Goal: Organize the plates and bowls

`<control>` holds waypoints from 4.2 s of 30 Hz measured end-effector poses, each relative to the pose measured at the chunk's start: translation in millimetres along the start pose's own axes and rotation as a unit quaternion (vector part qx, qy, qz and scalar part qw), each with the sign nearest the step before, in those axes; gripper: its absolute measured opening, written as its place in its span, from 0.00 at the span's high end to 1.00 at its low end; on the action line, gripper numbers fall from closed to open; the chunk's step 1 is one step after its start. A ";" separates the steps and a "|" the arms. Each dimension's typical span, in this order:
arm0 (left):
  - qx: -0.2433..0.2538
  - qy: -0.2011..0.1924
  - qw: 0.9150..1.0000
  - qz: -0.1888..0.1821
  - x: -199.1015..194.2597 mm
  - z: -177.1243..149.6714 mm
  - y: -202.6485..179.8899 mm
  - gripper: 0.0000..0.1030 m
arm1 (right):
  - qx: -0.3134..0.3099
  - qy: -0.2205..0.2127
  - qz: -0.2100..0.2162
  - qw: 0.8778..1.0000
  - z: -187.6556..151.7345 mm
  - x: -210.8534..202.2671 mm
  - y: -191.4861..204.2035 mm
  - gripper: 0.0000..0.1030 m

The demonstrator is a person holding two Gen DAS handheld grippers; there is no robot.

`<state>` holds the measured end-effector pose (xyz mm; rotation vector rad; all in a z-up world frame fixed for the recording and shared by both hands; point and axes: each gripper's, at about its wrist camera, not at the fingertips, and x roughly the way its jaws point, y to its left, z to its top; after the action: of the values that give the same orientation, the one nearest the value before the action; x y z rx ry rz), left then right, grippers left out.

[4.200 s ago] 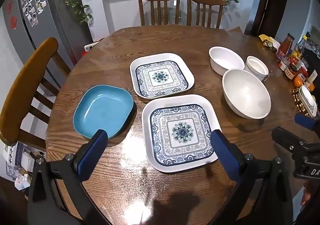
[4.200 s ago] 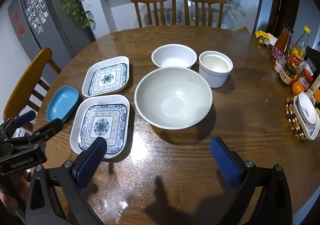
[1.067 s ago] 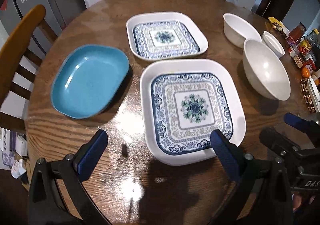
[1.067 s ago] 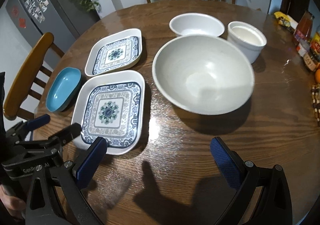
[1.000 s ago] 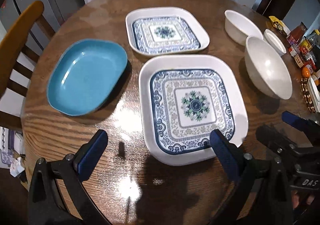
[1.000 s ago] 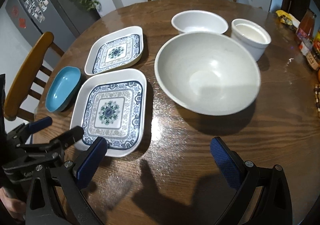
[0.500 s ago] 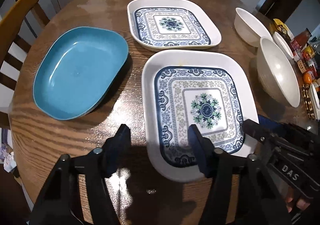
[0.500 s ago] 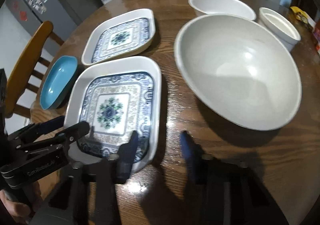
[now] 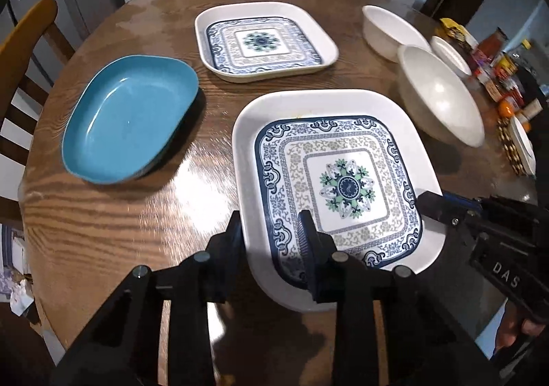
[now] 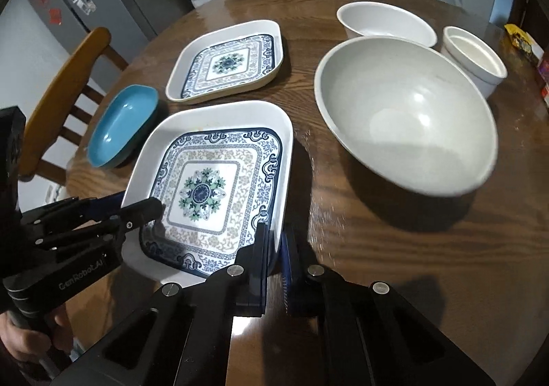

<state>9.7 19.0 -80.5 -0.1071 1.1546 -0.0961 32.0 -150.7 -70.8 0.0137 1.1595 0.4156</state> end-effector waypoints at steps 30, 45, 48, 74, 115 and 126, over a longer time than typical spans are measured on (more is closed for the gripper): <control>0.012 -0.016 0.999 0.032 -15.2 -36.4 -8.3 0.33 | -0.022 -0.005 -0.039 0.999 -40.6 -13.4 1.8 0.86; 0.008 -0.065 0.997 0.033 -50.5 -12.5 -3.5 0.11 | -0.023 -0.063 0.006 0.998 -17.9 -58.4 9.2 0.57; -0.002 -0.077 0.996 0.037 -59.1 2.0 2.7 0.10 | -0.021 -0.077 0.008 0.997 -3.8 -68.3 10.0 0.57; -0.045 -0.105 0.991 0.070 -20.1 123.7 28.7 0.06 | -0.015 -0.065 -0.006 0.998 120.2 -17.7 14.7 0.57; -0.034 0.011 0.997 0.062 80.1 165.0 60.0 0.50 | -0.056 0.035 -0.077 0.995 166.9 104.5 30.2 0.72; -0.059 -0.006 0.997 0.044 68.0 161.2 70.8 0.75 | -0.035 0.016 -0.081 0.996 161.9 89.3 22.5 0.90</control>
<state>186.1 85.8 -87.1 -0.1607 1.1511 0.0504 198.8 -68.2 -78.7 -0.1467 1.1672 0.3138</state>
